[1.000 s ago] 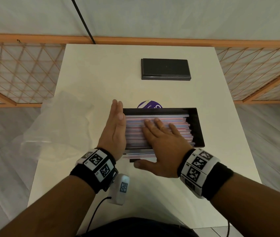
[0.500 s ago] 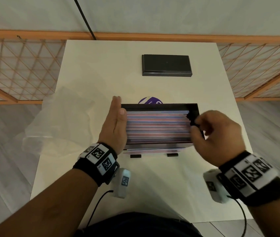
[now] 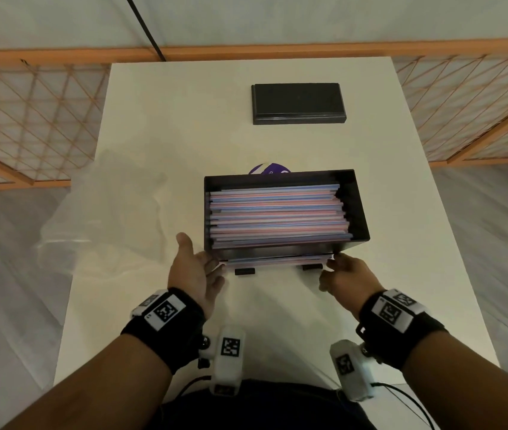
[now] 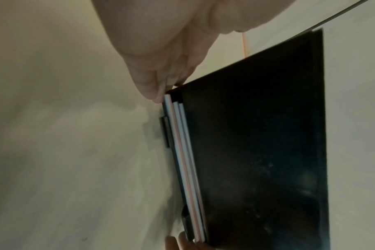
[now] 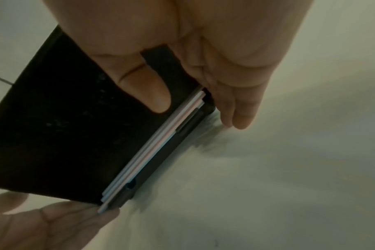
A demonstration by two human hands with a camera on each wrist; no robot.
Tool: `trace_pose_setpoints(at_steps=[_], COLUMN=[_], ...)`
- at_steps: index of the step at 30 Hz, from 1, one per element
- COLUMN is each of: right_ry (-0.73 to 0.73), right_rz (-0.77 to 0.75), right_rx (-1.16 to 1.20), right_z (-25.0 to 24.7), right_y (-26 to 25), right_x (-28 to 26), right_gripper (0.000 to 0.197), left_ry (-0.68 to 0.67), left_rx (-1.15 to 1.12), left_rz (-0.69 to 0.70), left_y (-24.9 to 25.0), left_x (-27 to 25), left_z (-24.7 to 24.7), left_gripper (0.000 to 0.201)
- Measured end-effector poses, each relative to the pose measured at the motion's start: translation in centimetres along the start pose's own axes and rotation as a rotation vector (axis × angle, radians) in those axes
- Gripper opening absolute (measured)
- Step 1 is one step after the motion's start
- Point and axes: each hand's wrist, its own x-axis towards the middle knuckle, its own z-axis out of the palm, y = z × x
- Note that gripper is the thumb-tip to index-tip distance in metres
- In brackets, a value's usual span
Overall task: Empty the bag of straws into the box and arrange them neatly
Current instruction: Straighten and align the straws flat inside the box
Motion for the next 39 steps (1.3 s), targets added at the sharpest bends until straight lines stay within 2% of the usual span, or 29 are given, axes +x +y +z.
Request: trace_pose_setpoints(at_steps=[2, 5, 8, 10, 13, 15, 20, 22, 24, 27, 29, 30, 33, 34, 36, 39], right_ry=[0.019, -0.001, 0.009, 0.013, -0.002, 0.010, 0.142, 0.168, 0.169, 0.182, 0.163, 0.152, 0.138, 0.142, 0.151, 0.057], right_rz=[-0.017, -0.066, -0.081, -0.067, -0.032, -0.023, -0.072, -0.056, -0.039, -0.027, -0.002, 0.002, 0.012, -0.004, -0.125, -0.352], right_rx=[0.013, -0.082, -0.163, -0.190, -0.208, -0.221, -0.275, -0.203, -0.109, 0.049, 0.142, 0.149, -0.011, -0.111, -0.355, -0.735], right_z=[0.6, 1.0, 1.2, 1.3, 1.3, 1.2, 0.9, 1.1, 1.4, 1.9, 2.3, 2.4, 2.6, 2.5, 2.2, 2.2], right_y=[-0.3, -0.4, -0.1, 0.2, 0.8, 0.9, 1.0, 1.5, 2.0, 2.0, 1.9, 1.9, 2.1, 2.2, 2.3, 2.7], right_x=[0.0, -0.4, 0.0, 0.3, 0.6, 0.4, -0.4, 0.2, 1.1, 1.7, 1.7, 1.7, 1.9, 1.7, 0.7, -0.2], right_gripper=[0.028, 0.016, 0.016, 0.028, 0.068, 0.075, 0.039, 0.038, 0.039, 0.024, 0.014, 0.016, 0.041, 0.042, 0.038, 0.040], left_ry=[-0.011, -0.043, -0.046, -0.011, 0.048, 0.085, 0.080, 0.047, 0.038, 0.063, 0.066, 0.068, 0.080, 0.083, 0.084, 0.079], left_rx=[-0.014, -0.011, 0.012, 0.021, 0.041, 0.026, 0.015, 0.105, 0.156, 0.152, 0.110, 0.084, 0.065, 0.063, 0.051, 0.048], left_rz=[-0.012, -0.029, -0.009, 0.020, 0.034, 0.035, 0.042, 0.062, 0.094, 0.103, 0.083, 0.072, 0.066, 0.066, 0.047, -0.016], left_y=[-0.2, -0.3, -0.4, -0.5, -0.5, -0.6, -0.9, -1.3, -1.8, -2.3, -2.4, -2.3, -2.1, -2.0, -1.8, -1.8], left_x=[-0.1, 0.0, 0.1, 0.1, 0.3, 0.6, 1.0, 1.2, 1.3, 1.4, 1.6, 1.7, 2.0, 2.1, 2.3, 2.7], left_z=[0.0, 0.0, -0.1, -0.1, -0.3, -0.5, -1.1, -1.1, -0.9, -0.6, -0.3, -0.2, -0.1, -0.1, 0.0, 0.2], left_gripper=[0.094, 0.093, 0.083, 0.067, 0.039, 0.023, 0.017, 0.007, 0.008, 0.019, 0.016, 0.013, 0.006, 0.006, 0.006, 0.008])
